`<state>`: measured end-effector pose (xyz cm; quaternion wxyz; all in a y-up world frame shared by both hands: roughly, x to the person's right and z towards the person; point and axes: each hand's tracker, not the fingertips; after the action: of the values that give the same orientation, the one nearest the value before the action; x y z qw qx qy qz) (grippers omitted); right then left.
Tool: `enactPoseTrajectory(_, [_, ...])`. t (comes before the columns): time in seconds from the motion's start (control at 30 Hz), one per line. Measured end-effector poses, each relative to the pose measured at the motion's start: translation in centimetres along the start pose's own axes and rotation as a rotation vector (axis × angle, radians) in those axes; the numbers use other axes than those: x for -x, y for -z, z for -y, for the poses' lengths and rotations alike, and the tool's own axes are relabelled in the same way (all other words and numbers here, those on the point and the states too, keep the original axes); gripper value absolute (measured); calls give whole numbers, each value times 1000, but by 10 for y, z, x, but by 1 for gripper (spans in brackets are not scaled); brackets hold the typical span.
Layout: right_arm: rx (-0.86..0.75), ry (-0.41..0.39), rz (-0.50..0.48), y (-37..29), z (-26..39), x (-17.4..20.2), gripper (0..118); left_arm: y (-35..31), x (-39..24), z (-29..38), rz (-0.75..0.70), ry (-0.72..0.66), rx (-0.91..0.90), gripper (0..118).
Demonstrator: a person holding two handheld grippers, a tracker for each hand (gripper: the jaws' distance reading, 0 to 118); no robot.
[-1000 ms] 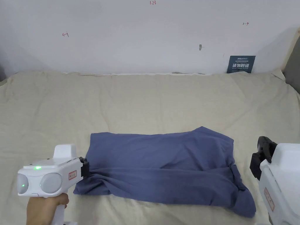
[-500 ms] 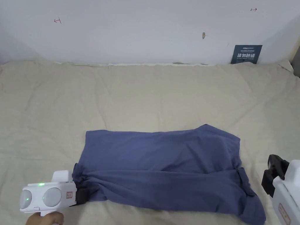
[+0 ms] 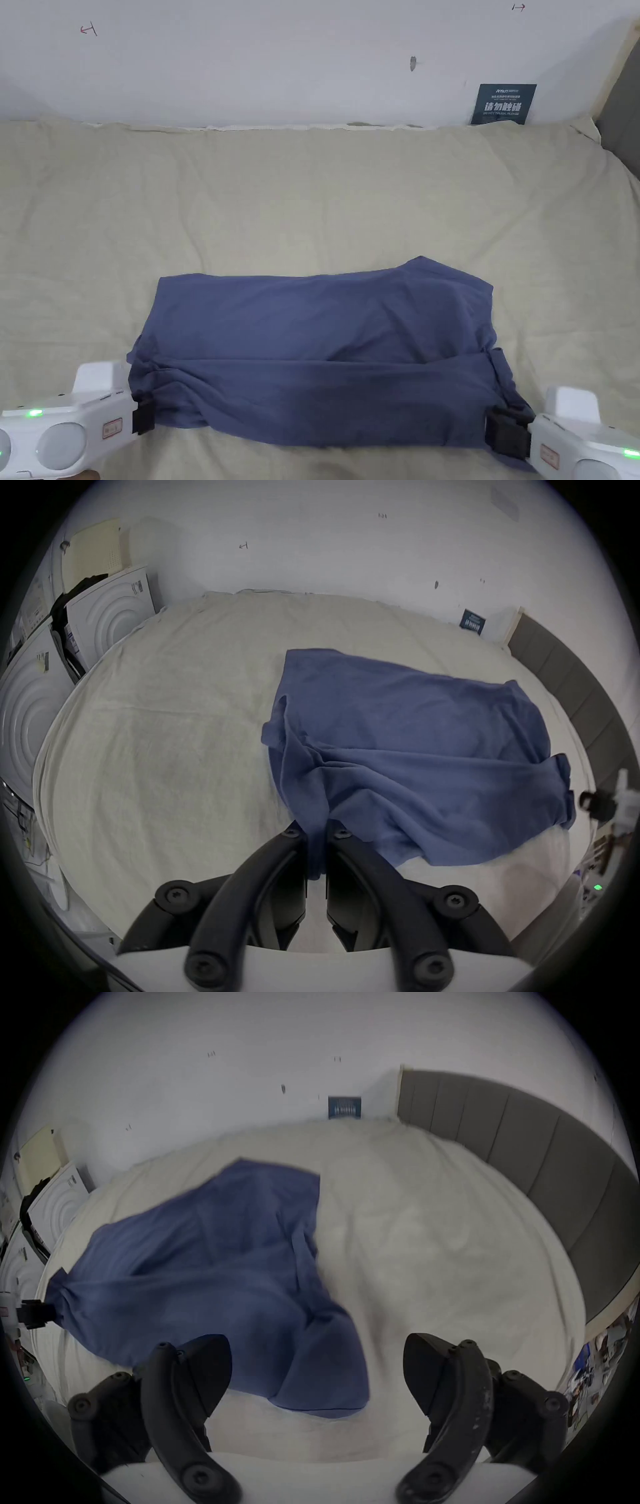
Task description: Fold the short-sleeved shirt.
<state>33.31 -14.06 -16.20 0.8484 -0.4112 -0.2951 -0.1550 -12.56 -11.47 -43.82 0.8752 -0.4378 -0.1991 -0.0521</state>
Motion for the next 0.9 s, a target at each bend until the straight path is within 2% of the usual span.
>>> enactPoseTrajectory(0.07, [71,9,4,19,7,1,99,-3,1,1,2,-3,-7,9])
enactPoseTrajectory(0.1, [83,6,-1,28,10,0,92,-4,1,1,-3,-4,-7,9])
enactPoseTrajectory(0.13, [93,12,-11,31,12,0,78,-4,2,2,-6,-9,-6,9])
enactPoseTrajectory(0.17, [96,29,-37,33,15,-1,57,-4,3,3,-5,-19,-4,9])
enactPoseTrajectory(0.2, [74,76,-96,28,17,-1,44,-5,4,5,-2,-35,-3,9])
enactPoseTrajectory(0.27, [21,102,-131,12,17,2,13,-9,7,8,2,-68,-7,9])
enactPoseTrajectory(0.33, [-19,22,-95,-2,14,7,13,-11,13,11,12,-117,-11,9])
enactPoseTrajectory(0.37, [-35,12,-96,-7,13,3,13,-14,16,13,19,-143,-15,9])
enactPoseTrajectory(0.5, [-76,40,-108,-39,13,-10,13,-33,30,25,10,-194,-36,9])
enactPoseTrajectory(0.67, [-55,31,-135,-59,36,-30,12,-56,53,63,4,-228,-15,9])
enactPoseTrajectory(0.77, [-9,14,-82,-58,62,-39,9,-65,59,93,-28,-246,21,9])
enactPoseTrajectory(0.83, [60,88,-137,-50,79,-47,9,-58,66,109,-34,-266,89,9])
enactPoseTrajectory(0.9, [75,74,-139,-43,89,-48,9,-50,66,120,-39,-242,129,9])
